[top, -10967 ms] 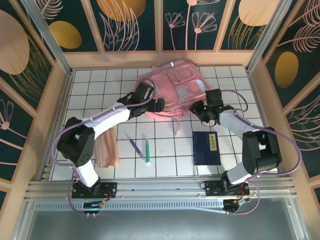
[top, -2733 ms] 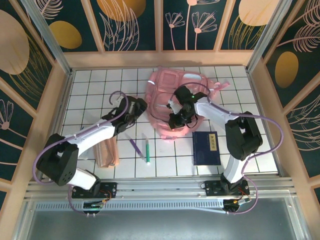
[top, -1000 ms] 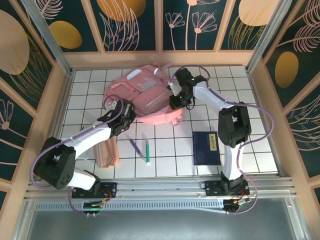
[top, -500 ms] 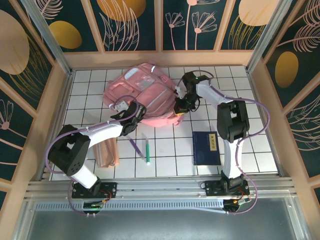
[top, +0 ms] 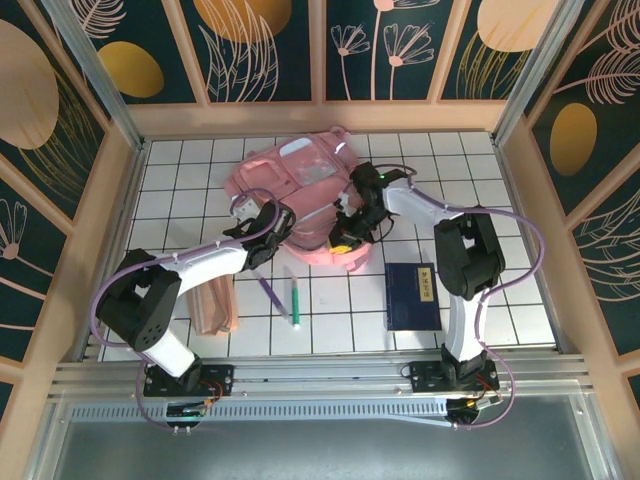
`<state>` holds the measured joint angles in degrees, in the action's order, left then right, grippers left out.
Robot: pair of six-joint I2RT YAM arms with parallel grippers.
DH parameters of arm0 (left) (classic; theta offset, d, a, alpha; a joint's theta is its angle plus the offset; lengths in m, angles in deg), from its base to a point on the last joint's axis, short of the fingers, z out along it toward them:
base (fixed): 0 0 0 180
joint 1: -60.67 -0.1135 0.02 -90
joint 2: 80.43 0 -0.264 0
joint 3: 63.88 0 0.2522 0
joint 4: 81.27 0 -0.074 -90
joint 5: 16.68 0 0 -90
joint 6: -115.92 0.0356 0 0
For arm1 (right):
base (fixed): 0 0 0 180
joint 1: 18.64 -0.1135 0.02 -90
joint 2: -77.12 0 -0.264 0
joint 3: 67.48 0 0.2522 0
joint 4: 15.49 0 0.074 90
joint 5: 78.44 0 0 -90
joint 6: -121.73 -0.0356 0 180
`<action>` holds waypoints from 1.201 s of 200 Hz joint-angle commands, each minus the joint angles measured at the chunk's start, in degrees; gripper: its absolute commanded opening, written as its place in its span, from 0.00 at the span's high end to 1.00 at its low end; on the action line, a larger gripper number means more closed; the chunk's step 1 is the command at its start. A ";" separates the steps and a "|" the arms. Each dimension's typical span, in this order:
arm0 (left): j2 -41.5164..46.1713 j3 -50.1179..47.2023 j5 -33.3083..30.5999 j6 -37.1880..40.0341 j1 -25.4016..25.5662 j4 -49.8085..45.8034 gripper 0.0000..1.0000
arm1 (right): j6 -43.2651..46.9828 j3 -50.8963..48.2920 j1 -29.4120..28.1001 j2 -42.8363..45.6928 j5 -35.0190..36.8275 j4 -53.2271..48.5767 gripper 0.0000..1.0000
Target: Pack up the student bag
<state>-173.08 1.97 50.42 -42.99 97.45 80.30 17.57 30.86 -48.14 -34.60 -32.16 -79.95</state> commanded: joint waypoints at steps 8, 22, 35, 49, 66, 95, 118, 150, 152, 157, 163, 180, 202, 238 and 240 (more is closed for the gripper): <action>1.15 2.30 5.95 -8.64 1.64 3.33 1.00 | -5.88 2.83 -1.27 -2.05 -4.52 4.05 1.00; 2.12 2.32 6.02 -11.51 1.85 1.99 1.00 | -6.12 4.03 -1.27 -3.03 -4.80 3.79 1.00; 2.95 2.30 6.47 -13.67 1.91 1.18 1.00 | -7.07 4.66 -1.52 -3.23 -4.05 4.52 1.00; 3.51 2.13 7.35 -16.03 2.39 1.55 1.00 | -8.73 4.91 -2.32 -3.29 -3.38 6.53 1.00; 3.15 2.46 9.20 -18.12 3.60 3.16 1.00 | -10.95 4.82 -3.36 -3.38 -3.13 9.54 1.00; 1.23 2.82 14.19 -21.60 4.29 5.48 1.00 | -11.43 4.18 -3.77 -2.78 -2.65 11.38 1.00; 2.16 2.34 12.30 -20.38 4.53 2.70 1.00 | -4.37 5.12 -2.19 -1.71 6.24 4.32 1.00; 7.44 -2.72 4.49 -14.83 4.40 -1.37 0.36 | 4.91 4.46 2.86 1.25 17.41 -1.04 1.00; 7.73 -3.04 4.03 -13.75 4.37 -1.43 0.31 | 5.56 4.39 2.93 1.49 17.57 -1.06 1.00; 8.22 -3.51 3.02 -11.29 3.96 -2.19 0.17 | 7.12 4.24 3.00 2.08 17.78 -0.92 1.00; 8.58 -3.56 2.45 -8.17 3.04 -3.46 0.02 | 8.96 3.93 2.90 2.97 17.88 -0.41 1.00; 8.47 -3.83 6.77 2.43 -1.78 -3.06 0.01 | 11.50 2.39 2.98 5.14 19.27 0.99 1.00; 6.94 -2.79 12.92 10.61 -8.13 -2.91 0.01 | 12.31 2.24 3.69 4.54 23.06 -0.50 1.00; -0.17 5.49 11.40 25.90 -10.09 -3.64 0.01 | 12.91 2.91 4.27 2.88 25.40 -2.48 1.00; -0.70 6.11 11.56 26.47 -10.11 -3.67 0.01 | 12.92 2.99 4.21 2.84 25.43 -2.48 1.00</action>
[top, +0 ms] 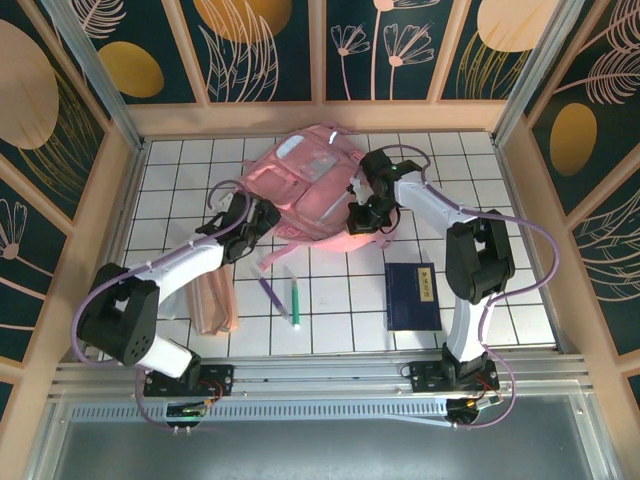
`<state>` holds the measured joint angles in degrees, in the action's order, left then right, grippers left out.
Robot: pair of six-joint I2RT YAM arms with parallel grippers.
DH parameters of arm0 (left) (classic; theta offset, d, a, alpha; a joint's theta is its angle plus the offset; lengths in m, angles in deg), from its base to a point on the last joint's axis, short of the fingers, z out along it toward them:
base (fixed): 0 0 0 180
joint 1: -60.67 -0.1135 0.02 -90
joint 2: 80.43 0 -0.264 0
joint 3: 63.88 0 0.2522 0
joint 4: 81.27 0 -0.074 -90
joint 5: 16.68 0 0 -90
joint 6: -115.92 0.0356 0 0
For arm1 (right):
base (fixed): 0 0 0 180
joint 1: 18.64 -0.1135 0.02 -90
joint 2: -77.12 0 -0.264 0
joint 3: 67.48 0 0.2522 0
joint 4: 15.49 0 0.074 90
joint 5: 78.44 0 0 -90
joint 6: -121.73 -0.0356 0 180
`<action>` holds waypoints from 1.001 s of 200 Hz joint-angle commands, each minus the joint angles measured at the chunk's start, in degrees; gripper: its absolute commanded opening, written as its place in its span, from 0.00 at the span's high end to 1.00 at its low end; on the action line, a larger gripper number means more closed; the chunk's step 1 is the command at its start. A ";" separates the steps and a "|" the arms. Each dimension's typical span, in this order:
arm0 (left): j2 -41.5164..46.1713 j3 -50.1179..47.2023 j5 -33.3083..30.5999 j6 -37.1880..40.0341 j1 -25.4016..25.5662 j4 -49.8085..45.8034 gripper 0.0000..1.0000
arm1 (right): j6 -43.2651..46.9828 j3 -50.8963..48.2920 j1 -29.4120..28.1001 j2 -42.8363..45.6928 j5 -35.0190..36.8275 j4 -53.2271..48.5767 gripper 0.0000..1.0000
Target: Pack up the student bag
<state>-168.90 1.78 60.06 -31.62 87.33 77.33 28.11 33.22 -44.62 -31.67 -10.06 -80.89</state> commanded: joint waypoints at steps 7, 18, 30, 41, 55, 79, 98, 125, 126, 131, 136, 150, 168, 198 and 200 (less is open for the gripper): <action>-6.85 7.95 2.80 16.53 -0.19 -0.92 0.01 | 2.39 0.81 0.82 0.07 3.18 -1.45 1.00; -9.32 10.48 4.26 17.28 -0.44 -2.02 0.02 | 2.29 1.37 0.88 0.23 3.08 -1.40 1.00; -13.48 12.64 5.76 17.17 -0.57 -2.76 0.05 | 2.13 1.98 1.00 0.39 3.02 -1.39 1.00; -15.81 14.05 6.26 16.14 -0.55 -3.42 0.08 | 1.97 2.74 1.23 0.58 2.70 -1.66 1.00; -18.47 15.08 6.00 15.27 -0.71 -3.27 0.12 | 1.86 3.40 1.28 0.68 2.39 -1.86 1.00; -23.29 17.66 3.98 15.14 -0.69 -4.54 0.24 | 1.80 4.20 1.27 0.84 2.37 -2.43 1.00; -25.80 19.61 3.04 14.76 -0.73 -7.34 0.48 | 1.92 3.90 1.39 1.29 2.86 -2.25 1.00; -23.44 18.26 -1.07 10.52 -0.65 -9.19 1.00 | 2.00 3.11 1.74 1.51 4.14 -1.72 1.00; -23.17 18.16 -1.16 10.21 -0.69 -9.21 1.00 | 2.06 3.09 1.73 1.54 4.27 -1.72 1.00; -22.07 17.42 -1.24 8.77 -0.67 -9.24 1.00 | 2.08 3.09 1.77 1.42 4.72 -1.64 1.00; -20.74 16.50 -0.93 7.24 -0.66 -8.96 1.00 | 2.19 3.06 1.78 1.30 5.15 -1.50 1.00; -16.56 13.59 0.98 1.29 -0.70 -8.10 1.00 | 2.32 3.60 1.66 0.65 5.63 -1.36 1.00; -12.38 10.16 4.79 -8.74 -0.47 -8.49 1.00 | 1.90 5.56 0.84 -1.06 5.96 -2.62 1.00; -10.48 9.45 8.13 -16.70 1.13 -10.62 1.00 | 0.82 6.14 -4.00 -3.18 7.26 -8.86 1.00; -10.43 9.56 7.93 -16.87 1.25 -10.81 1.00 | 0.70 6.01 -4.28 -3.18 7.71 -9.15 1.00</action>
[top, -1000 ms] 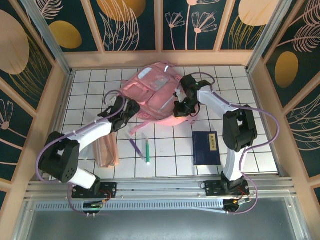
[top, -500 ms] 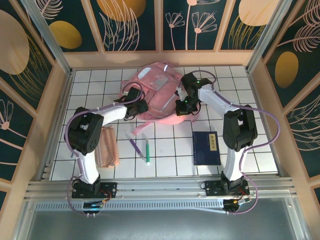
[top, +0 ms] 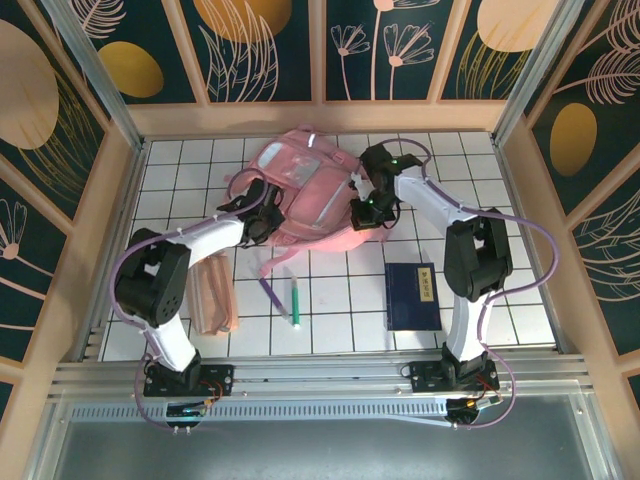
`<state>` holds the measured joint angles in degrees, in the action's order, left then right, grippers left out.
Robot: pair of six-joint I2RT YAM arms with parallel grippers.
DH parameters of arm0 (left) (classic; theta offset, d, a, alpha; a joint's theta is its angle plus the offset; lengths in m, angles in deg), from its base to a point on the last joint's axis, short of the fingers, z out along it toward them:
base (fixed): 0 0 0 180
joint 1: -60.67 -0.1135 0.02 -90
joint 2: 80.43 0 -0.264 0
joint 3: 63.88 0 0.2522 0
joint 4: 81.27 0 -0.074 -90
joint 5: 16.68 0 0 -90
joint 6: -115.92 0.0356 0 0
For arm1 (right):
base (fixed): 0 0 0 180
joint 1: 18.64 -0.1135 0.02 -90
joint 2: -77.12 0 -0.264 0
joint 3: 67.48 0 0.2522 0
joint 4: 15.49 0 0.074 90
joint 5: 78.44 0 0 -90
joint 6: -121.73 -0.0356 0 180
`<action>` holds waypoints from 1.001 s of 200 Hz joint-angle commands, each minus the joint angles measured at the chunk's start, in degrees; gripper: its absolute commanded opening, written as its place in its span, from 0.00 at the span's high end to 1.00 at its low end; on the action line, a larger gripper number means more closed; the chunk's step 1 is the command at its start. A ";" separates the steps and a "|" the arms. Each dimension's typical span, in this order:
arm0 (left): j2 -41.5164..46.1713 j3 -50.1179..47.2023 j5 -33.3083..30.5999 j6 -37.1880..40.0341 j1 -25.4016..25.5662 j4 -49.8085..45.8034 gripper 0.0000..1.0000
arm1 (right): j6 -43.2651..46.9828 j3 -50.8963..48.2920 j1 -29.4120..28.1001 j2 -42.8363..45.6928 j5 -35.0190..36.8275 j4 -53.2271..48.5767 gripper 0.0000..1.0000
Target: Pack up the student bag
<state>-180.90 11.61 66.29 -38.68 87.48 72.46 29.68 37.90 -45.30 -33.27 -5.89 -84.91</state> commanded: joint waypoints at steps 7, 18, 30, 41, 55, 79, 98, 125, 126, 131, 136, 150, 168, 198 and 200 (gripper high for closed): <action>1.93 0.11 0.96 -10.83 1.45 -6.97 1.00 | -1.33 0.60 -4.33 -1.34 4.52 -5.83 1.00; 3.65 0.15 0.01 -13.33 1.83 -7.61 1.00 | -2.30 -0.40 -5.88 -1.07 4.97 -6.96 1.00; 5.19 -0.04 0.19 -16.23 1.95 -7.46 1.00 | -3.62 -1.03 -7.79 -0.78 5.15 -7.62 1.00; 6.19 0.33 0.85 -17.88 2.14 -7.05 1.00 | -4.79 -1.17 -9.62 -0.46 5.12 -7.79 1.00; 7.09 1.38 1.36 -18.97 2.51 -6.74 1.00 | -5.33 -0.51 -11.46 -0.29 3.70 -8.36 1.00; 8.02 3.01 0.94 -20.18 2.90 -7.08 1.00 | -4.87 1.14 -11.77 -0.57 6.01 -10.00 1.00; 8.87 2.82 0.14 -21.45 2.90 -7.34 1.00 | -5.77 2.58 -9.15 -1.85 12.27 -11.27 1.00; 10.30 0.65 2.77 -24.90 3.29 -4.86 1.00 | -7.39 7.18 -8.32 -3.57 11.11 -10.77 1.00; 10.38 0.48 2.88 -24.97 3.36 -4.70 1.00 | -7.51 7.35 -8.37 -3.63 10.63 -10.78 1.00; 10.67 -0.07 2.93 -25.69 3.57 -3.98 1.00 | -7.88 7.93 -8.87 -3.78 8.53 -10.39 1.00; 10.87 -0.48 2.89 -26.31 3.69 -3.56 1.00 | -8.46 8.56 -9.82 -4.06 6.98 -10.31 1.00; 10.80 -0.83 2.62 -27.68 3.95 -2.96 1.00 | -10.59 8.99 -13.74 -4.49 6.12 -10.70 1.00; 10.46 -0.48 2.85 -29.15 3.95 -2.22 1.00 | -13.53 5.47 -17.91 -4.36 2.99 -9.07 1.00; 10.99 -0.06 1.22 -31.43 4.30 -0.60 1.00 | -19.48 -1.77 -19.24 -2.28 -0.71 -0.73 1.00; 11.06 -0.04 1.09 -31.52 4.26 -0.52 1.00 | -19.68 -2.07 -19.23 -2.18 -0.73 -0.39 1.00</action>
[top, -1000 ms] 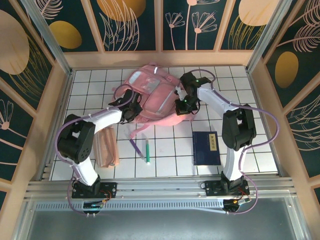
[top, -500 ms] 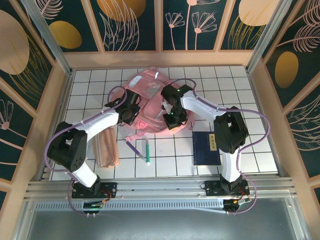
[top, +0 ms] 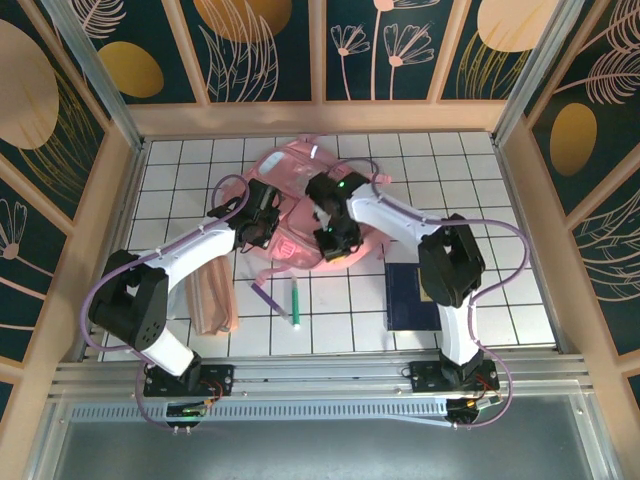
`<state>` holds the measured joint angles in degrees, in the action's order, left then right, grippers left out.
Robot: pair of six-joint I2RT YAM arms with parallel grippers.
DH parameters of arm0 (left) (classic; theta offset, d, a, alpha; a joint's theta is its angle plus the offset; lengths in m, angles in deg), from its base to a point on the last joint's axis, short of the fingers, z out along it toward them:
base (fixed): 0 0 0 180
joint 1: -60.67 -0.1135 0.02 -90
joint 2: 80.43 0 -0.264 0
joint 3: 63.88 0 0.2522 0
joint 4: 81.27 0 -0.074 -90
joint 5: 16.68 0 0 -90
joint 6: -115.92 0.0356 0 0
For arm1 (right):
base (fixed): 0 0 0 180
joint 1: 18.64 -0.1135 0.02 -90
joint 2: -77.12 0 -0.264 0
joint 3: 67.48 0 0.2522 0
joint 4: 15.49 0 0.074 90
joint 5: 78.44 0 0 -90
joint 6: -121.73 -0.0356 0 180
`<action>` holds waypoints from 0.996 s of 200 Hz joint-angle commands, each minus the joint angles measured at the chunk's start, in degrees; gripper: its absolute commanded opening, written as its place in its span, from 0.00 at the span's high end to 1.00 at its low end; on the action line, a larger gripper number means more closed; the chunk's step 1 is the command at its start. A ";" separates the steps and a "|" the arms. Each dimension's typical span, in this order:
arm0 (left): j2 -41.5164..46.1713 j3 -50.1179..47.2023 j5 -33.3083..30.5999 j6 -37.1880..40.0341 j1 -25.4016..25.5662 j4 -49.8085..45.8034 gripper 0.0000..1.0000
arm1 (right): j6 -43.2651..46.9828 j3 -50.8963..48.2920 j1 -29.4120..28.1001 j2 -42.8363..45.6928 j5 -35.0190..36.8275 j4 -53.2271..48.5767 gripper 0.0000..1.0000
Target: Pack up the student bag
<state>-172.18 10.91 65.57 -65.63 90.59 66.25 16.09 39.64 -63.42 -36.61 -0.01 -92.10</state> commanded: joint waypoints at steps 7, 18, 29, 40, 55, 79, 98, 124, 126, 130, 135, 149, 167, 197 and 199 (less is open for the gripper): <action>2.43 0.67 1.24 -4.60 1.19 5.89 1.00 | -6.53 -4.34 -0.80 1.56 -6.26 7.82 1.00; 2.82 0.84 0.21 -4.69 1.20 5.15 1.00 | -6.80 -4.97 0.35 2.05 -4.38 8.29 1.00; 3.70 0.67 -1.45 -4.69 1.17 3.85 1.00 | -6.29 -5.21 2.36 2.16 -1.63 7.86 1.00; 4.88 -0.16 -3.21 -5.12 1.12 2.66 1.00 | -5.77 -5.37 5.28 2.35 1.46 7.78 1.00; 6.83 -2.19 -4.66 -6.21 1.08 2.91 1.00 | -5.37 -5.69 9.93 2.63 3.88 8.86 1.00; 8.16 -3.97 -4.75 -6.76 1.11 3.41 1.00 | -5.17 -4.90 16.55 2.50 3.29 11.65 1.00; 7.76 -4.09 -3.50 -6.67 1.05 3.64 1.00 | -4.51 -2.21 16.97 1.04 1.56 11.59 1.00; 7.27 -4.83 -2.11 -8.12 1.07 6.04 1.00 | -5.12 -1.35 13.77 0.24 -1.49 12.19 1.00; 7.28 -4.91 -2.10 -8.25 1.08 6.17 1.00 | -5.22 -1.47 13.75 0.28 -1.75 12.30 1.00; 7.28 -4.96 -2.10 -8.58 1.08 6.43 1.00 | -5.55 -1.78 12.45 0.37 -2.14 12.61 1.00; 7.28 -4.96 -2.09 -8.78 1.11 6.66 1.00 | -5.87 -2.32 11.54 0.66 -2.66 13.09 1.00; 7.28 -4.70 -2.53 -9.31 1.06 6.77 1.00 | -6.50 -3.49 9.06 1.36 -4.35 14.36 1.00; 7.28 -4.52 -2.71 -9.91 1.06 7.36 1.00 | -7.72 -4.06 6.26 2.02 -5.64 15.37 1.00; 6.50 -3.74 -1.32 -10.05 1.08 8.17 1.00 | -7.96 -3.26 2.74 0.37 -6.27 15.97 1.00; 6.43 -3.73 -1.20 -10.01 1.08 8.24 1.00 | -7.97 -3.34 2.76 0.27 -6.09 16.06 1.00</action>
<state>-166.30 5.69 61.02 -73.83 90.87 68.81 9.42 36.02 -58.04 -36.05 -2.09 -78.09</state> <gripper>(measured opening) 0.048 0.054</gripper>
